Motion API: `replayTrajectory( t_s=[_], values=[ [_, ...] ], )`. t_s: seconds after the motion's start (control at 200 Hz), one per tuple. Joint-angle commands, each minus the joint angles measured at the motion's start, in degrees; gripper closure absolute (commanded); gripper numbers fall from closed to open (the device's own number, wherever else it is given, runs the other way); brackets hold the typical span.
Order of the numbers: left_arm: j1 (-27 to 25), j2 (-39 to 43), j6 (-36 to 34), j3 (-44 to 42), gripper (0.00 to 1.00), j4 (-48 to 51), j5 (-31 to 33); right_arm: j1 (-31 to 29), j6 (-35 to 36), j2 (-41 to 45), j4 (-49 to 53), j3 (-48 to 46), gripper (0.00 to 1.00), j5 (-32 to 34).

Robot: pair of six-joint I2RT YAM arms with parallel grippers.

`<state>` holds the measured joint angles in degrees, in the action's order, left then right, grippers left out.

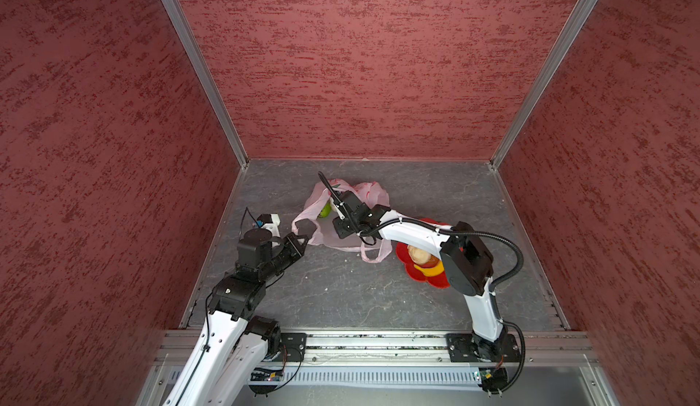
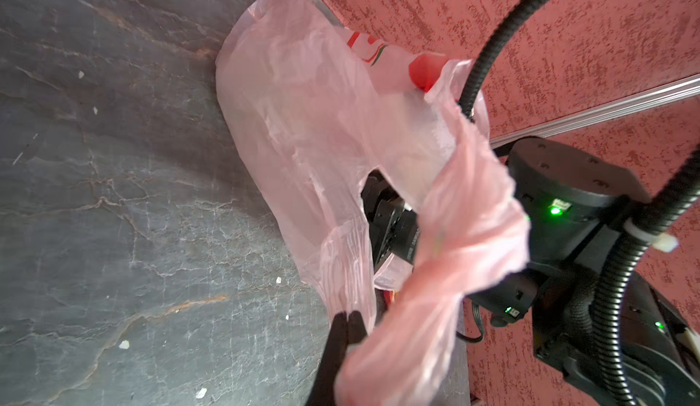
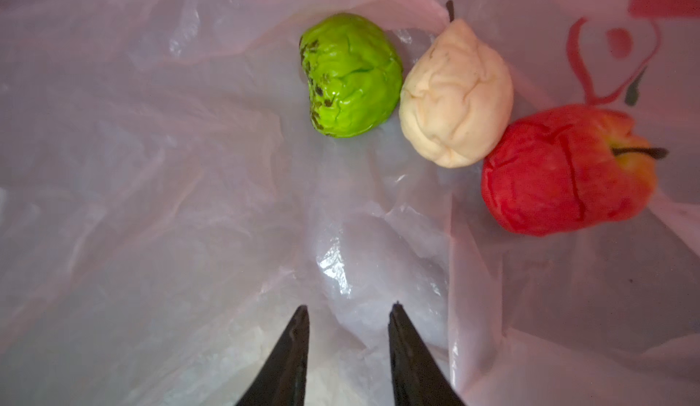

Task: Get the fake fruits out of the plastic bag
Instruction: 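Lower the open right gripper into the bag above the red apple, then close the right gripper on the red apple inside the bag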

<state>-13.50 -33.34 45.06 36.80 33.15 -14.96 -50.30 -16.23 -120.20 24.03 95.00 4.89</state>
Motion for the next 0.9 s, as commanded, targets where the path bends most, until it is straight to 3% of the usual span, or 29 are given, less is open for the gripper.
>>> replayTrajectory(
  t_s=[0.0, 0.391, 0.897],
  values=[
    [0.2, 1.6, -1.2, -1.1, 1.00, 0.6, -1.8, 0.0, -6.5, -1.8, -5.2, 0.6, 0.57, 4.6],
    [0.2, 4.1, -1.4, -1.7, 1.00, 2.4, -3.2, 2.9, -13.3, -4.3, -10.5, 1.1, 0.37, 15.0],
    [0.2, 3.8, -1.1, -2.2, 1.00, 0.7, -4.0, 5.9, -9.7, -6.2, -13.3, 1.8, 0.16, 17.7]
  ],
)
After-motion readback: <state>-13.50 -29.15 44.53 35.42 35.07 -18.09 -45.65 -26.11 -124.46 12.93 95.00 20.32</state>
